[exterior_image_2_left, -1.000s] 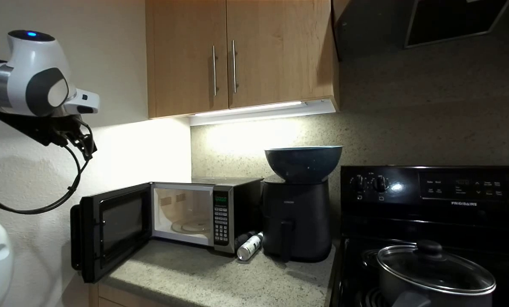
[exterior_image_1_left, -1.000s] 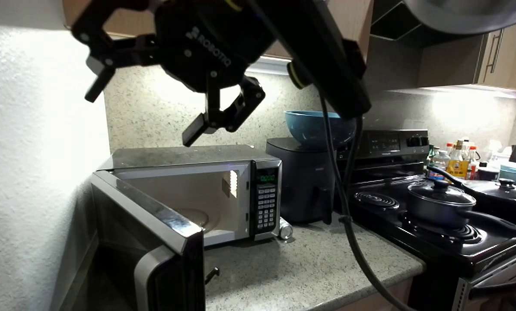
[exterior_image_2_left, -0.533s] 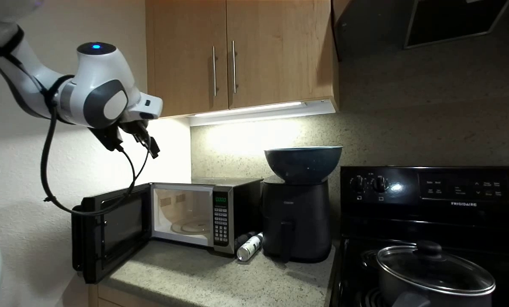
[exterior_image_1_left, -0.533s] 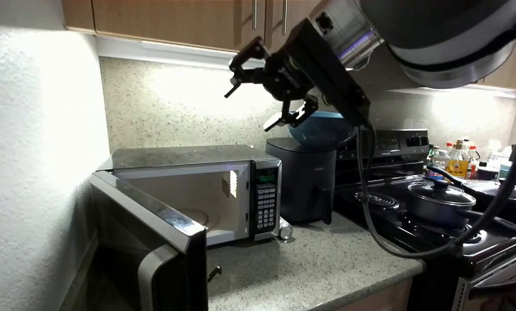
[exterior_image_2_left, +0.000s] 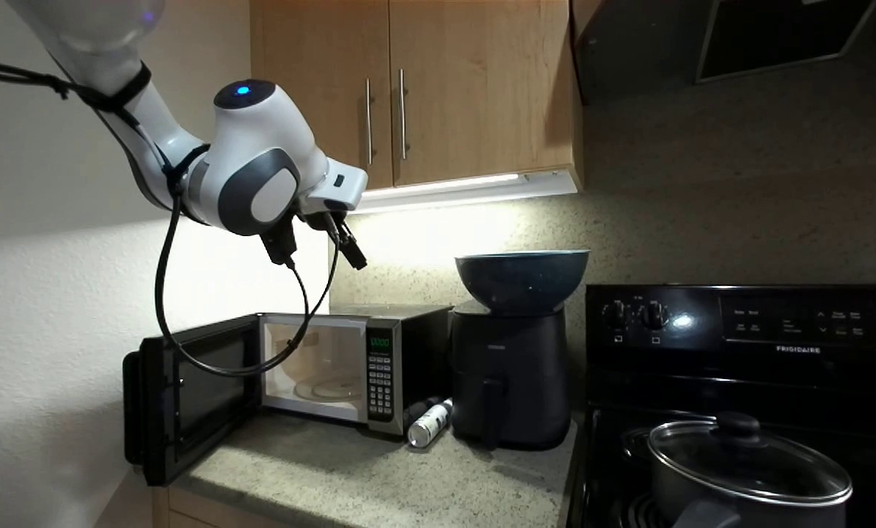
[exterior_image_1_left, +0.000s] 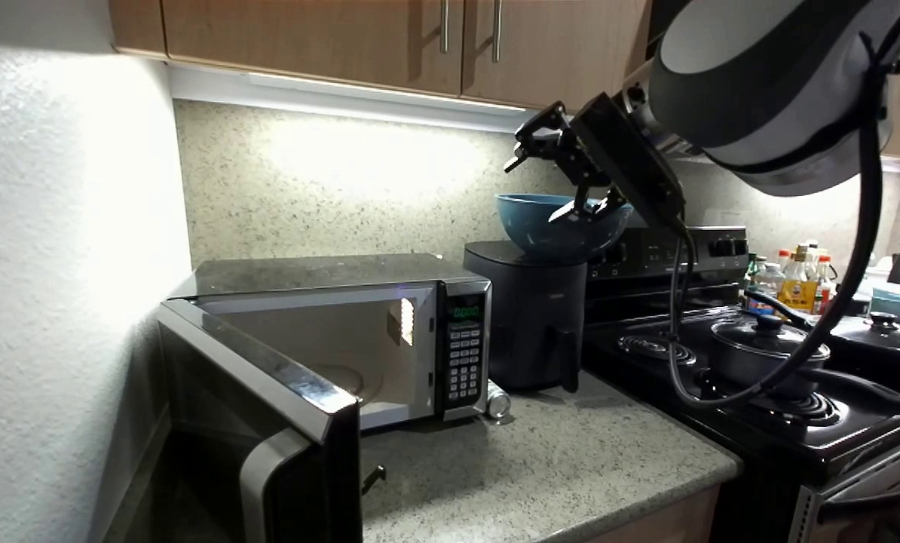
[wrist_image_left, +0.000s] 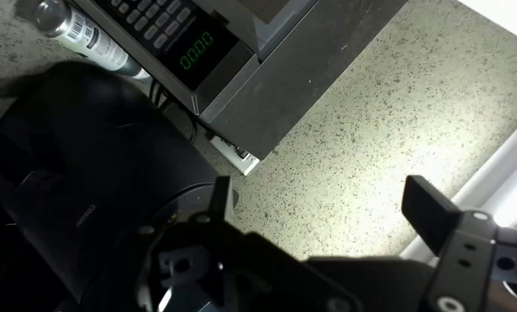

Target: Open the microwave door, then put the bowl in the microwave

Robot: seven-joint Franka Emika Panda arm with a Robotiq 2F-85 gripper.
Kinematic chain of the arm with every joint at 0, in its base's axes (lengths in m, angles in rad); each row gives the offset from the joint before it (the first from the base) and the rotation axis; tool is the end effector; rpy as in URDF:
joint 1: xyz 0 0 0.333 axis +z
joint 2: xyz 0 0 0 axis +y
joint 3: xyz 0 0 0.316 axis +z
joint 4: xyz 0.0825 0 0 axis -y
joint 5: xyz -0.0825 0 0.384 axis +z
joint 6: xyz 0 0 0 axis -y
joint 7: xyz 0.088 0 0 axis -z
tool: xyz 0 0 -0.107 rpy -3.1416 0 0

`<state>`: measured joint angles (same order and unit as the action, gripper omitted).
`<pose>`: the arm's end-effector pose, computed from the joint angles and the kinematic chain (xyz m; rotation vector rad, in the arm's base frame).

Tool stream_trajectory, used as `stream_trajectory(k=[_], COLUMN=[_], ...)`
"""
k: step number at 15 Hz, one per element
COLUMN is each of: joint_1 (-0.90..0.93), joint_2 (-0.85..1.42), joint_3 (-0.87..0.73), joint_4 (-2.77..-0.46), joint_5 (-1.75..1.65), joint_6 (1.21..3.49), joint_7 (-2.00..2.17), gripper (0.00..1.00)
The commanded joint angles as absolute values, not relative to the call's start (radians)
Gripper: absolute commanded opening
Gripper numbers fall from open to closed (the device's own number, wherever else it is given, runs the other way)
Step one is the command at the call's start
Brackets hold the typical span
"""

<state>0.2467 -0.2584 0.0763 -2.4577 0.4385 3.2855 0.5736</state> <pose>0.4759 0.1160 0.5212 -2.1507 0.8001 -1.1307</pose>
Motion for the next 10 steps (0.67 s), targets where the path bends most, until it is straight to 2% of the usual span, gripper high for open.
stream_trajectory(k=[1, 4, 10], joint_1=[0.248, 0.145, -0.306], joint_2=[-0.258, -0.222, -0.14], joint_3=[0.078, 0.135, 0.309], joint_4=[-2.458, -2.453, -2.407], joint_5=[0.439, 0.407, 0.48], joint_6=[3.287, 3.325, 3.442], joint_7=[0.577, 0.558, 0.516], gripper=[1.0, 1.0, 1.0])
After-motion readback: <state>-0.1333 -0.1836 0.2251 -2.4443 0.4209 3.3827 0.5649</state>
